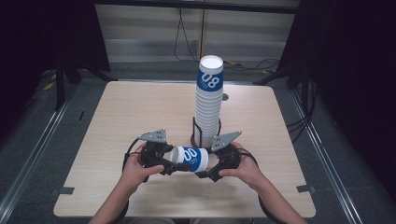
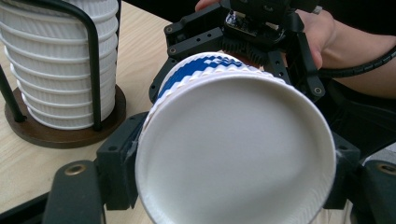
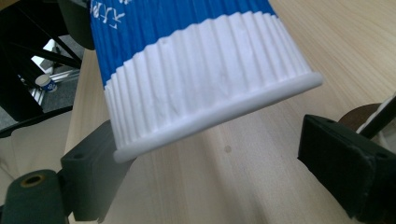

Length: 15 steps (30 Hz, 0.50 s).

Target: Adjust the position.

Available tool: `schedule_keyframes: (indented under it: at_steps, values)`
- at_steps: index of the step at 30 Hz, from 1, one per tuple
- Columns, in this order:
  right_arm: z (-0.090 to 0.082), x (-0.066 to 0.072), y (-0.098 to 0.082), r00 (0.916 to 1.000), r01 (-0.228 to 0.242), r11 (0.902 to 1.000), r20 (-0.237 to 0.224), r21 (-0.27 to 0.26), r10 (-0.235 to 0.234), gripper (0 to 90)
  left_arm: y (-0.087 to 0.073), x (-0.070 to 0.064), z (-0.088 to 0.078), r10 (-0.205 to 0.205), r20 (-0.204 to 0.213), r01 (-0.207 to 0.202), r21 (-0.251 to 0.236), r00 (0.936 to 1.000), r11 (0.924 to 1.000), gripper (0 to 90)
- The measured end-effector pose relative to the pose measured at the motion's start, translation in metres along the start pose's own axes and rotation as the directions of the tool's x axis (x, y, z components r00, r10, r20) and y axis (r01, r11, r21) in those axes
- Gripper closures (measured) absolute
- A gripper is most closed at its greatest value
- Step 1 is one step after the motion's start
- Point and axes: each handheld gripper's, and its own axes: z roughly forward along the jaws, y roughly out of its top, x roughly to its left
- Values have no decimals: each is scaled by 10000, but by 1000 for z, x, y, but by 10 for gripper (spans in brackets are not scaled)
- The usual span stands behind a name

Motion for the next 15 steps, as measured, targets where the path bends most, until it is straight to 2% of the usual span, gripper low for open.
schedule_keyframes:
  at_steps: [4, 11, 15]
  values:
    - [1, 1, 1, 9997, 222, 9997, -86, 36, -222, 98, 1, -1, 1, 107, -2, -107, 107, 9999, 9999, 263]
    - [2, 2, 4, 9983, 574, 9983, -62, 111, -574, 102, 0, -1, 4, 30, 76, -31, 149, 10000, 9999, 264]
    - [2, 4, 4, 9973, 707, 9975, -179, -74, -708, 157, 1, 0, 4, 119, 59, -120, 154, 9999, 9998, 265]
